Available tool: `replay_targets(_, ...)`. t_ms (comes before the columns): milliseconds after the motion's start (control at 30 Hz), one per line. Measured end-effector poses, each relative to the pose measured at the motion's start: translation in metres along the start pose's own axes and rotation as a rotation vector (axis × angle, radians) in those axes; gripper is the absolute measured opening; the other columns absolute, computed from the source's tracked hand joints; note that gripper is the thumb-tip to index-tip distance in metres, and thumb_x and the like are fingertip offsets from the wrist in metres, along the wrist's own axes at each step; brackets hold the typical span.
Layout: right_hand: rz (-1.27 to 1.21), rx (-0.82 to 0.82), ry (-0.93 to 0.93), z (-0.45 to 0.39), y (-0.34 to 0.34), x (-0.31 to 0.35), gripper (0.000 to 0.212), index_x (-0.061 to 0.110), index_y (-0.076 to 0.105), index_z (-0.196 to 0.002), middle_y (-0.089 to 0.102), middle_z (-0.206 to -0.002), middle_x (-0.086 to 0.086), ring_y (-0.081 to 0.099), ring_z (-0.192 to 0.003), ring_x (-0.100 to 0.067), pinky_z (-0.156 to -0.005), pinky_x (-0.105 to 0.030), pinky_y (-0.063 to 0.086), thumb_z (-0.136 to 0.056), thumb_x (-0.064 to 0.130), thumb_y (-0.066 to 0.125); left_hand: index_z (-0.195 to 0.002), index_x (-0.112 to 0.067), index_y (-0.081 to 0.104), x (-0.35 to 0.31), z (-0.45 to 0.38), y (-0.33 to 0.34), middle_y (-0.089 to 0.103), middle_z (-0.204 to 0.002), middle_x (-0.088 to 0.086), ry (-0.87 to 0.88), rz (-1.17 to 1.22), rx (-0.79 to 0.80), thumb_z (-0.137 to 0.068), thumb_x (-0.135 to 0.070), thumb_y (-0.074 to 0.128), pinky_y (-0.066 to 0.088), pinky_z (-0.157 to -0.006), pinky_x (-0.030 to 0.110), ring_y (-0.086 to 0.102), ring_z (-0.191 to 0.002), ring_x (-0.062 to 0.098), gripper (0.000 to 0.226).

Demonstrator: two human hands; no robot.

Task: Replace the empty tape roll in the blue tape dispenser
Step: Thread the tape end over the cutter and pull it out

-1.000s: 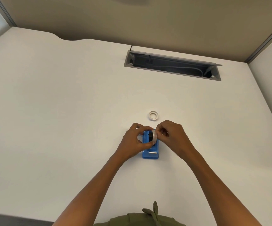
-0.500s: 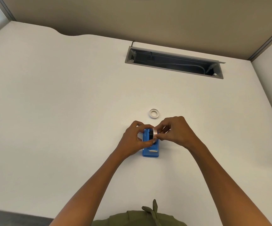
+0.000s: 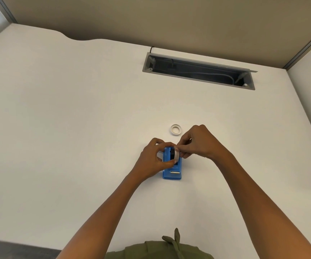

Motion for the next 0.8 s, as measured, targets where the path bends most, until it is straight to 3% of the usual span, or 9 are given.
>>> replay_targets(100, 0.055, -0.010, -0.030, 0.005, 0.000, 0.000, 0.007, 0.008, 0.075, -0.078, 0.069, -0.060, -0.001, 0.070, -0.058, -0.012, -0.058, -0.016, 0.055, -0.076, 0.010, 0.069, -0.117, -0.024, 0.061, 0.000, 0.000, 0.000, 0.049, -0.110, -0.004, 0.001, 0.003, 0.001, -0.071, -0.028, 0.078, 0.056, -0.079, 0.035, 0.056, -0.097, 0.016, 0.049)
replay_targets(200, 0.173, 0.007, -0.111, 0.008, 0.007, 0.006, 0.013, 0.009, 0.070, -0.080, 0.071, -0.071, -0.006, 0.068, -0.067, -0.017, -0.069, -0.031, 0.058, -0.068, 0.011, 0.070, -0.117, -0.025, 0.061, -0.001, 0.000, -0.002, 0.051, -0.110, -0.002, 0.015, 0.007, 0.000, -0.071, -0.029, 0.078, 0.057, -0.078, 0.035, 0.057, -0.096, 0.014, 0.048)
replay_targets(300, 0.224, 0.000, -0.119, 0.009, 0.013, 0.006, 0.018, 0.010, 0.062, -0.082, 0.069, -0.074, -0.008, 0.065, -0.069, -0.020, -0.070, -0.039, 0.057, -0.066, 0.012, 0.071, -0.117, -0.023, 0.061, -0.003, 0.001, -0.001, 0.051, -0.109, -0.002, 0.026, 0.004, 0.003, -0.071, -0.027, 0.078, 0.057, -0.077, 0.036, 0.057, -0.095, 0.013, 0.049)
replay_targets(800, 0.056, -0.026, -0.108, 0.004, 0.011, 0.001, 0.006, 0.003, 0.064, -0.073, 0.069, -0.064, -0.012, 0.068, -0.054, -0.022, -0.059, -0.029, 0.059, -0.069, -0.003, 0.064, -0.118, -0.025, 0.061, 0.001, 0.000, -0.001, 0.051, -0.113, -0.001, 0.014, 0.023, 0.007, -0.071, -0.028, 0.078, 0.058, -0.075, 0.033, 0.057, -0.099, 0.014, 0.050)
Point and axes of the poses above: each hand's wrist, its own z-axis away from the middle knuckle, its own y-axis out of the palm, x = y × z, the point moved 8 cm from there along -z, towards the middle knuckle
